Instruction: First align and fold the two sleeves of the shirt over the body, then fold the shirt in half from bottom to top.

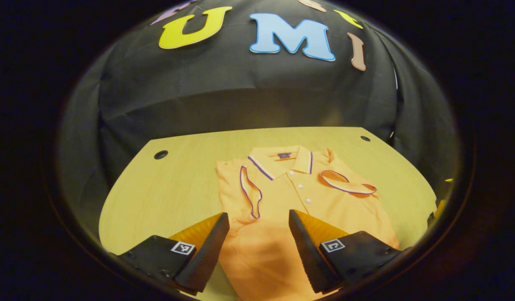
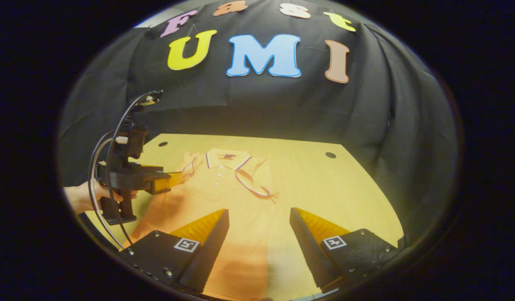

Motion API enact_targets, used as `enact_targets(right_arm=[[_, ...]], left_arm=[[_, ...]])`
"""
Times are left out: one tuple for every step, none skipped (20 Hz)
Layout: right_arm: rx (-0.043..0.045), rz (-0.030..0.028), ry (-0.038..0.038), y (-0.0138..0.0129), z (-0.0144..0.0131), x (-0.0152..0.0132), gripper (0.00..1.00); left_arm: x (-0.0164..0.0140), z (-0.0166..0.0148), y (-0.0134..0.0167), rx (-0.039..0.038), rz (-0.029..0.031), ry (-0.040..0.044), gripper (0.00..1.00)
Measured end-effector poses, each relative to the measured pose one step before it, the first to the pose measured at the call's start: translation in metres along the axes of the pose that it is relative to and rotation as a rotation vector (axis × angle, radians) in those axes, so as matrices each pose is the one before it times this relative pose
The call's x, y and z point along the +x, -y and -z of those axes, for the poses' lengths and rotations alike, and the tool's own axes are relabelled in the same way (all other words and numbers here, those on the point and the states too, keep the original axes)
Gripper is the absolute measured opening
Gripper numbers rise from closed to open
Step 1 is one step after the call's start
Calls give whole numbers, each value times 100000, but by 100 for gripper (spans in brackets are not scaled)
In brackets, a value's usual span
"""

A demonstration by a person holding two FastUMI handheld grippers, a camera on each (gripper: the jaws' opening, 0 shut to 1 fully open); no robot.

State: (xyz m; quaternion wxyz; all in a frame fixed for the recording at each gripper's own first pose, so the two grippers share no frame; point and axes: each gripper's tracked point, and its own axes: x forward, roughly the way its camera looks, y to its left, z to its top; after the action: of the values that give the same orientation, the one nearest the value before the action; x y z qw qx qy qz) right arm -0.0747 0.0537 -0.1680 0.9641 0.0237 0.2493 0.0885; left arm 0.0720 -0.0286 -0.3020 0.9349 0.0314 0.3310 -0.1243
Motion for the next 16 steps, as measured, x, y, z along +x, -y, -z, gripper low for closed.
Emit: enact_targets(right_arm=[[376,-459,-860,42,662,-202,92],[431,-574,-1238,-64,962,-156,92],[382,-902,-1418,-119,815,-130,92],[199,-804,-1637,-77,925,-184,92],[-68,-428,-1145,-92,799,-186,92],[-262,-169,-1264,-38,901,-130,87],[-228,-476,-1339,-90,811,-117,92],[-71,-665,-1362,-213,820,38,87],[84,-622,-1259,-163,817,-142,87],[84,-594,-1325,-137,757,19,92],[-46,-553,-1375,-160,754,-103,92],[-51,-406,-1158,-264,722,-61,92],[-57,-621,-1214,-224,628,-98,92],[62,-512,-1276,-166,770,-180,92],[60,-434,-1119,-147,634,-86,92],[-7,-157,-1056,-145,706,-134,92]], left_arm=[[-942,641,80,427,-367,-330,94],[-953,807,77,512,-230,-536,94],[-967,775,8,383,-385,-534,94],[-868,884,134,31,135,-779,94],[-902,754,222,-430,588,-755,94],[-791,931,264,-451,373,-737,94],[-841,820,46,-181,344,-961,95],[-801,955,95,20,373,-1012,95],[-838,780,44,243,266,-478,94],[-821,905,59,338,36,-492,94],[-791,985,116,144,403,-707,94],[-968,1158,234,47,738,-1027,93],[-722,1083,204,4,684,-1034,94],[-675,1180,108,141,621,-1079,94],[-732,1026,55,301,477,-886,94],[-794,1032,84,340,299,-685,94]])
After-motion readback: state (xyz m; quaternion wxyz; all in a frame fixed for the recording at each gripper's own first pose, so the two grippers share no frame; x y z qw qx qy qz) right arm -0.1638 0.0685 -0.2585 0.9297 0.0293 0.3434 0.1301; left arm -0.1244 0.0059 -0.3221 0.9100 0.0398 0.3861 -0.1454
